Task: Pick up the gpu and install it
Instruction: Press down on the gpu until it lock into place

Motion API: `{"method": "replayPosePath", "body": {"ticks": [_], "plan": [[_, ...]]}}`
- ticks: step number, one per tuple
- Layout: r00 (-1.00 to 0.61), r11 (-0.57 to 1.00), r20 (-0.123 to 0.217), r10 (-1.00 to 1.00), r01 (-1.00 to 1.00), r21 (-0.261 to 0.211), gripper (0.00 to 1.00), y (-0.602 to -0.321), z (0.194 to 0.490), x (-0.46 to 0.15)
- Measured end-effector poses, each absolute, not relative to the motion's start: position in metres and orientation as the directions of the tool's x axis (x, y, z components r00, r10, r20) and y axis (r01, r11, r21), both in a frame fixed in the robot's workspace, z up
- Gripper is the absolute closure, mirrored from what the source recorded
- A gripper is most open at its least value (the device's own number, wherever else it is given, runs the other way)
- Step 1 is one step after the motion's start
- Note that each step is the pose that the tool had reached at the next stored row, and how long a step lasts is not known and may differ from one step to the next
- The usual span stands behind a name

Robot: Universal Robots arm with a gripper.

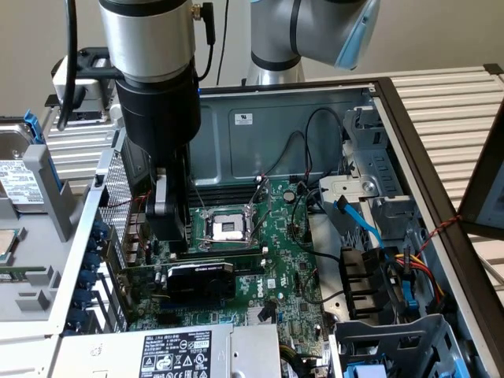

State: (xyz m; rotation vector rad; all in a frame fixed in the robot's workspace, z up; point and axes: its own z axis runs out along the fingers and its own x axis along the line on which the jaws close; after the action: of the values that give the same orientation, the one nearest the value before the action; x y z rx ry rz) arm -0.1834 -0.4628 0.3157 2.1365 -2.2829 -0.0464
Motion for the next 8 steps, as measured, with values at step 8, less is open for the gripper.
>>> {"method": "replayPosePath", "body": {"ticks": [8], "plan": [[-0.066,0.066,-0.01,-0.998,-0.997,0.032,0.67,-0.4628,0.3157,-0.1835]]}}
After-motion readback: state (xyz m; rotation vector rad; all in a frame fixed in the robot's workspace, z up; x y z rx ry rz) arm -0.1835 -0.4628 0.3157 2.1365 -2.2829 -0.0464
